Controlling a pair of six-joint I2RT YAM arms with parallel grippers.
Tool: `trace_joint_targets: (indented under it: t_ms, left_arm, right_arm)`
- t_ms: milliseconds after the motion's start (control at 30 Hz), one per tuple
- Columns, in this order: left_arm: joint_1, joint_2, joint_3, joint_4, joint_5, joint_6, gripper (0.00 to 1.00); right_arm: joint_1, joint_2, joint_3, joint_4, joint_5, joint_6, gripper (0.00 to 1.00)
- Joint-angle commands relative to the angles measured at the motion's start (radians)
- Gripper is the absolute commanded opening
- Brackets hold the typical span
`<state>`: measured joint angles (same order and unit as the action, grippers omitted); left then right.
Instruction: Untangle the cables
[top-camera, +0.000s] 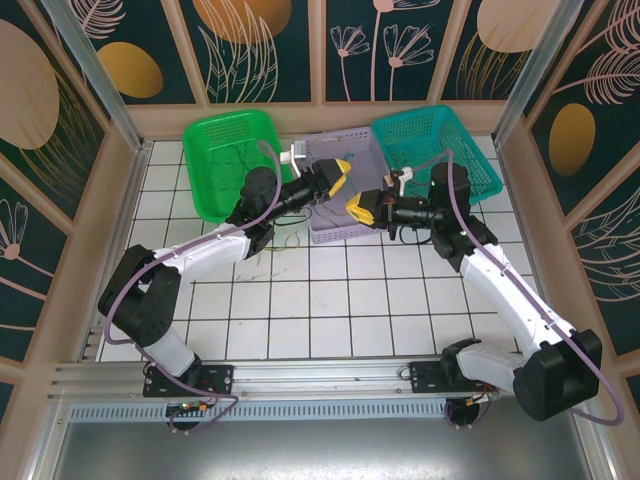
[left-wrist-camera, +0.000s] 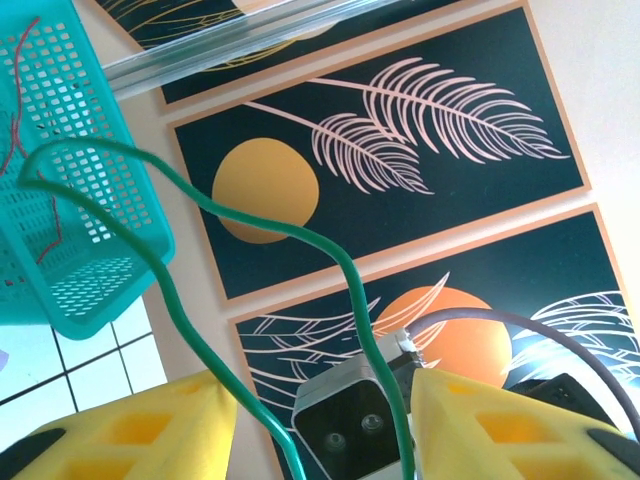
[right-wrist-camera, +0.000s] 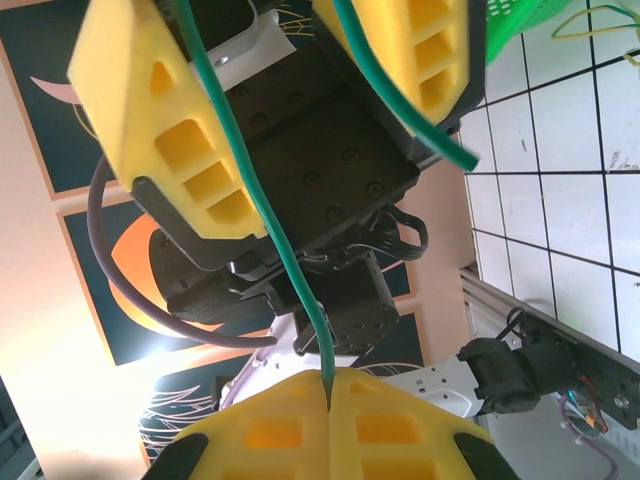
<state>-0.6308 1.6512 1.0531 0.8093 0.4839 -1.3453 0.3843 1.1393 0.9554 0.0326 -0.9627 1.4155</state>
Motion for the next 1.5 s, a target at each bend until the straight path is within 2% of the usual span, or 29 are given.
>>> trace_joint_targets:
  t_ms: [0,233,400,567,800,1267,1467]
  left_arm:
    - [-0.004,-0.031,0.001,-0.045,-0.036,0.035,0.51]
    - [-0.002,-0.057,-0.043,-0.042,-0.084,-0.006,0.54]
    - [0.018,-0.082,-0.110,0.041,-0.120,-0.099,0.61]
    - [0.028,-0.075,-0.131,0.097,-0.115,-0.175,0.63]
    - [0.027,-0.011,-0.091,0.168,-0.075,-0.274,0.60]
    - [0.019,0.055,0.007,0.169,-0.031,-0.317,0.59]
    - [0.008,0.057,0.023,0.153,-0.010,-0.308,0.51]
  right_arm:
    - [-0.015,-0.031,0.021,0.023,-0.002,-0.001,0.00]
    - [-0.020,-0.030,0.026,0.064,-0.011,0.037,0.00]
    - [-0.023,-0.038,0.019,0.057,-0.002,0.036,0.00]
    - [-0.023,-0.038,0.001,0.083,0.002,0.053,0.00]
    - [-0.024,-0.032,-0.004,0.120,0.002,0.072,0.00]
    - [-0.011,-0.031,-0.045,0.167,0.010,0.090,0.00]
    - [-0.005,-0.012,-0.044,0.213,0.019,0.109,0.00]
